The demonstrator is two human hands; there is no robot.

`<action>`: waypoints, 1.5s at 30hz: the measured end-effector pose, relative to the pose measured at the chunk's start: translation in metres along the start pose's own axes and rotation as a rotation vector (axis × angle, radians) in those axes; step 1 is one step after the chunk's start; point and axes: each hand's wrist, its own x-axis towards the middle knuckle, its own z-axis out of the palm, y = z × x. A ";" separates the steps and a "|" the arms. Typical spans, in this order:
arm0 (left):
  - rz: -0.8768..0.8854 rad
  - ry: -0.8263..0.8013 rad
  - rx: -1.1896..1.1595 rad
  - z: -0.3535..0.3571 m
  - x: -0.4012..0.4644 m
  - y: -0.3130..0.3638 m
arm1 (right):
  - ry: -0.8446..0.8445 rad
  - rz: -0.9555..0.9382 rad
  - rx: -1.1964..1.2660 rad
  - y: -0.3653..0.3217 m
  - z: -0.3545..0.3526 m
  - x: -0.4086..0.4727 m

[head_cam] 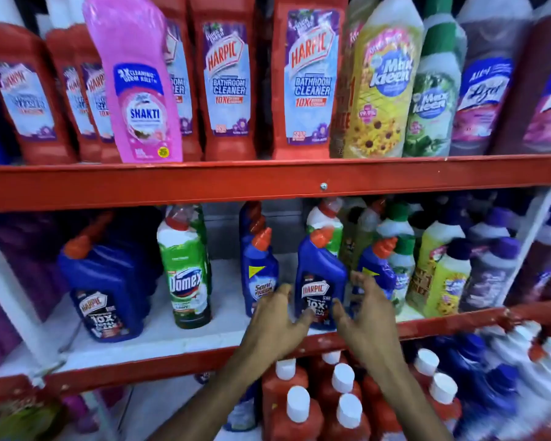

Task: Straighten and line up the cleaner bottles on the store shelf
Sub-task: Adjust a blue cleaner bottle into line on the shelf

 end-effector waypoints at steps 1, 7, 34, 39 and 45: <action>-0.020 -0.011 -0.044 0.005 0.004 -0.001 | -0.013 0.012 0.002 0.003 0.002 0.000; -0.036 0.021 -0.192 0.021 0.014 0.002 | -0.140 0.077 0.057 0.022 0.012 0.007; 0.056 0.651 -0.254 -0.133 -0.099 -0.090 | -0.338 -0.067 0.606 -0.134 0.109 -0.055; 0.009 0.730 -0.209 -0.174 -0.116 -0.138 | -0.388 -0.078 0.622 -0.179 0.162 -0.073; -0.038 0.713 -0.149 -0.195 -0.121 -0.181 | -0.447 -0.066 0.558 -0.202 0.207 -0.082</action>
